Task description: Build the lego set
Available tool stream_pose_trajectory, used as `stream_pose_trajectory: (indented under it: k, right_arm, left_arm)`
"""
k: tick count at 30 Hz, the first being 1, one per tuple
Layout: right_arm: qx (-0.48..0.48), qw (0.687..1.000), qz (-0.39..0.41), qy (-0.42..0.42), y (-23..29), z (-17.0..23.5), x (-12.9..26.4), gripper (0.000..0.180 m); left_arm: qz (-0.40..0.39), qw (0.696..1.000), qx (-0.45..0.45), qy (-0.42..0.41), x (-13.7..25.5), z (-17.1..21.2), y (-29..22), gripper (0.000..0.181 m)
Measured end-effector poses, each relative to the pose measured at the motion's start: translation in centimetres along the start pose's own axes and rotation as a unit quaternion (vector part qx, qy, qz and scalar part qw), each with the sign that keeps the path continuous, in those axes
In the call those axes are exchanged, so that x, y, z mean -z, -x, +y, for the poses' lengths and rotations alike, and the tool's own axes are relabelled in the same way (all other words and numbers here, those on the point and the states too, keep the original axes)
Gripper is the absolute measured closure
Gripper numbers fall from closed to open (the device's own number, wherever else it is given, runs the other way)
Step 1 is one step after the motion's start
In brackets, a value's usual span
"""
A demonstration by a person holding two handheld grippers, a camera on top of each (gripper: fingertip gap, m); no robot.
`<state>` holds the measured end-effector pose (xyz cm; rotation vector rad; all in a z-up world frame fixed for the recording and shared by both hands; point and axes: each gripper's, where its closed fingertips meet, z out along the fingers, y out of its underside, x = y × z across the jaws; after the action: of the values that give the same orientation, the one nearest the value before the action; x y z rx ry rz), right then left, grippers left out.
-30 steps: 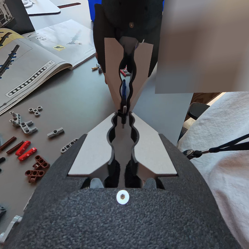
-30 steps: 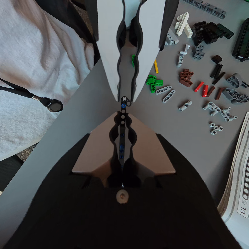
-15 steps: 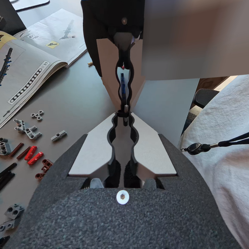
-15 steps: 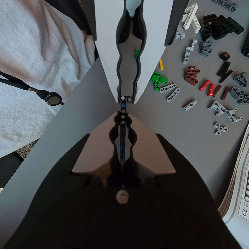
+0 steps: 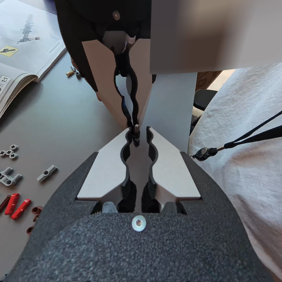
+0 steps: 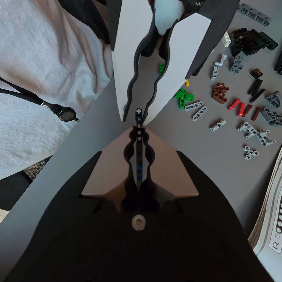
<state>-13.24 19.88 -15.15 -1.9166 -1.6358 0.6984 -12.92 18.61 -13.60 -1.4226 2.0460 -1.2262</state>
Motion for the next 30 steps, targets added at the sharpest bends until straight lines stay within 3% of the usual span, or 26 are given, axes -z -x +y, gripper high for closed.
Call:
stream_pose_trajectory:
  k: [11,16,21,30]
  right_arm:
    - [0.000,1.000,0.007,0.006,-0.3,0.3,-0.3,0.174]
    - [0.000,1.000,0.011,0.013,-0.5,0.6,-0.5,0.174]
    - [-0.002,1.000,0.014,0.009,-0.6,0.6,-0.4,0.174]
    - [0.007,1.000,0.026,0.000,-0.8,0.1,-0.3,0.174]
  left_arm:
    - [-0.033,0.999,-0.018,0.023,-0.2,0.7,0.6,0.167]
    - [-0.062,0.998,-0.018,0.029,0.2,1.0,1.3,0.158]
    - [-0.091,0.996,-0.013,-0.018,1.2,-0.3,1.3,0.153]
    - [-0.128,0.991,-0.028,-0.038,0.8,-0.2,1.4,0.174]
